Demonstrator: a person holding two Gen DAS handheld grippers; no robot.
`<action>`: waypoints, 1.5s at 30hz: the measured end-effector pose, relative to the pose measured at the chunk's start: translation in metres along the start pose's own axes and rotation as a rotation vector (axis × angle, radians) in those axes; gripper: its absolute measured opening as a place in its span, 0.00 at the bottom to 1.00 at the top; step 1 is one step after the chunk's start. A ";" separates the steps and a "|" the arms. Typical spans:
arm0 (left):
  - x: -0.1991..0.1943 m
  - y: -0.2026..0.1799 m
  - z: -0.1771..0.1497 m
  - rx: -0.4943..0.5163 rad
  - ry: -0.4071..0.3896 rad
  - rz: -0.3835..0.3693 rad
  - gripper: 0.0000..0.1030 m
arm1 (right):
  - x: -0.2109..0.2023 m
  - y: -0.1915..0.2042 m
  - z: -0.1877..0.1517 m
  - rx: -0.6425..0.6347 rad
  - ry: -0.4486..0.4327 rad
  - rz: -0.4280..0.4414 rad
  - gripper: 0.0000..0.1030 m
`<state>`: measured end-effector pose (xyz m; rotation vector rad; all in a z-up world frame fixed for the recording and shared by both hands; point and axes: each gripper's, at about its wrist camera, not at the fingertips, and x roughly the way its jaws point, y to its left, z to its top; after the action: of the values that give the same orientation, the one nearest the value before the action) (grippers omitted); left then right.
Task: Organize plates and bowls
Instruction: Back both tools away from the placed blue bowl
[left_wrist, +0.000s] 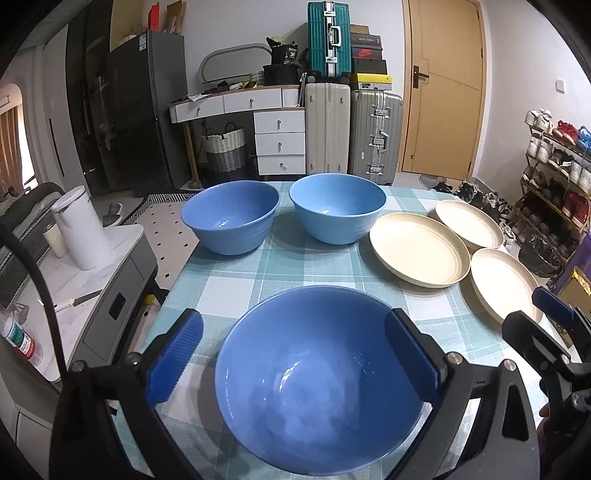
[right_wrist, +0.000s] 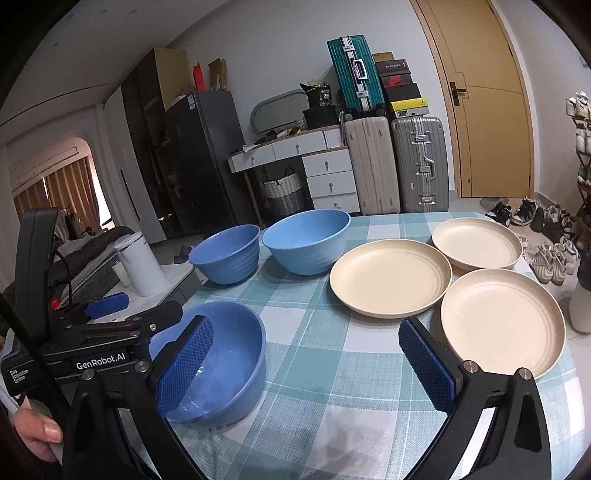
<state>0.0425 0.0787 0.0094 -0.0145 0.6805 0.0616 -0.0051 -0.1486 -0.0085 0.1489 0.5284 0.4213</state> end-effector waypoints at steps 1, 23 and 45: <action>0.000 0.001 0.000 -0.002 0.001 0.000 0.96 | 0.000 0.000 0.000 0.002 0.001 0.000 0.99; -0.003 0.008 0.003 -0.028 0.002 -0.011 0.96 | 0.007 -0.002 -0.004 0.019 0.033 -0.009 0.99; 0.002 -0.003 0.003 0.012 0.019 0.034 0.96 | 0.005 -0.008 -0.003 0.042 0.023 -0.002 0.99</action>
<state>0.0465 0.0755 0.0102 0.0077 0.7003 0.0906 0.0003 -0.1532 -0.0152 0.1845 0.5599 0.4109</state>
